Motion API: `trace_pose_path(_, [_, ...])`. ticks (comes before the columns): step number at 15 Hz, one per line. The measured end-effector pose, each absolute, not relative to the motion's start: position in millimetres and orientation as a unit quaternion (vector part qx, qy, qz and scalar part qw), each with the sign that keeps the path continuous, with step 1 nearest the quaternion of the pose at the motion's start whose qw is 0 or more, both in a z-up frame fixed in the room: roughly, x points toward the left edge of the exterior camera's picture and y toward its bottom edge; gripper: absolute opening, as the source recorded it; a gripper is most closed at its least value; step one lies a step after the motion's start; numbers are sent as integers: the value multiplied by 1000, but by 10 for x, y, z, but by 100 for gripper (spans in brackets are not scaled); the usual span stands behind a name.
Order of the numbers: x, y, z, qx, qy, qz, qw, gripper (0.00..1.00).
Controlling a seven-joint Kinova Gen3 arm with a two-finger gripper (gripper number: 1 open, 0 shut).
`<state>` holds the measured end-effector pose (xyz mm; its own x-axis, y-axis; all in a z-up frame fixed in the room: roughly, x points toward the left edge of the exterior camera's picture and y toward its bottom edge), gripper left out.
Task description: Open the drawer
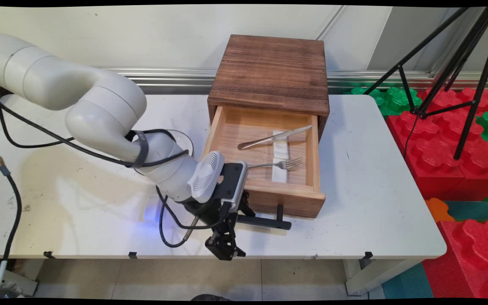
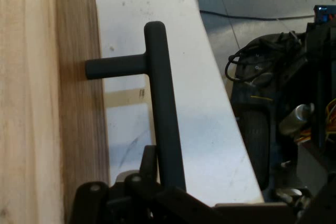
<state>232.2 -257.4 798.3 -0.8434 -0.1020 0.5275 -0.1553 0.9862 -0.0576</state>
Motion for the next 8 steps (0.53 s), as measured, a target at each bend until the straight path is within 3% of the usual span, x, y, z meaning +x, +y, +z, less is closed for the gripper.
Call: trace_pose_path(8, [2306,-2470,7993,86,-955,37,281,100])
